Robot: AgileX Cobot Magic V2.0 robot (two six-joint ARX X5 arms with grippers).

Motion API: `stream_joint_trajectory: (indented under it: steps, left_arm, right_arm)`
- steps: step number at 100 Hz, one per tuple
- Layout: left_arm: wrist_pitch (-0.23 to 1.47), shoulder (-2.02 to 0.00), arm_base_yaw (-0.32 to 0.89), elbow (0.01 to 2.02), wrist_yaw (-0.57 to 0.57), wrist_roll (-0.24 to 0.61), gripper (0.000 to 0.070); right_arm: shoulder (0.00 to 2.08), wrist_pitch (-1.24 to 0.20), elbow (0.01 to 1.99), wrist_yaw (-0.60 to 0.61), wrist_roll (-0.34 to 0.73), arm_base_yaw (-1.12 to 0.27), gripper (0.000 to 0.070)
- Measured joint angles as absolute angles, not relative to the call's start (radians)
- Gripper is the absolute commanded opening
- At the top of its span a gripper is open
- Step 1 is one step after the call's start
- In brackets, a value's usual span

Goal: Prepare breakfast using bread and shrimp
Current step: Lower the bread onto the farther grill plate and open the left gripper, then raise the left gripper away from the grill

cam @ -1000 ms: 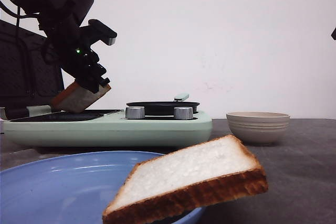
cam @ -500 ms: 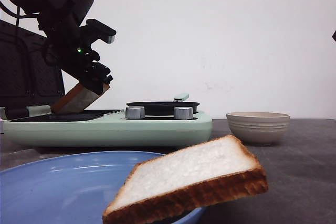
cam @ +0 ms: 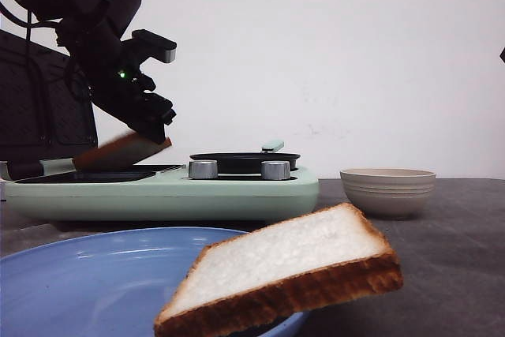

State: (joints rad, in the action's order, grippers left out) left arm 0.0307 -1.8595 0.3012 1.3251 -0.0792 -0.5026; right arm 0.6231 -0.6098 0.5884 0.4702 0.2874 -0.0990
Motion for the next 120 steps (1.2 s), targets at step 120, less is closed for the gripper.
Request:
stream_joint_trajectory:
  steps: [120]
  left_arm:
    - [0.467,-1.652,0.253,1.568,-0.046,-0.082,0.0272]
  right_arm:
    - [0.623,-0.61,0.588,0.47,0.287,-0.099,0.0205]
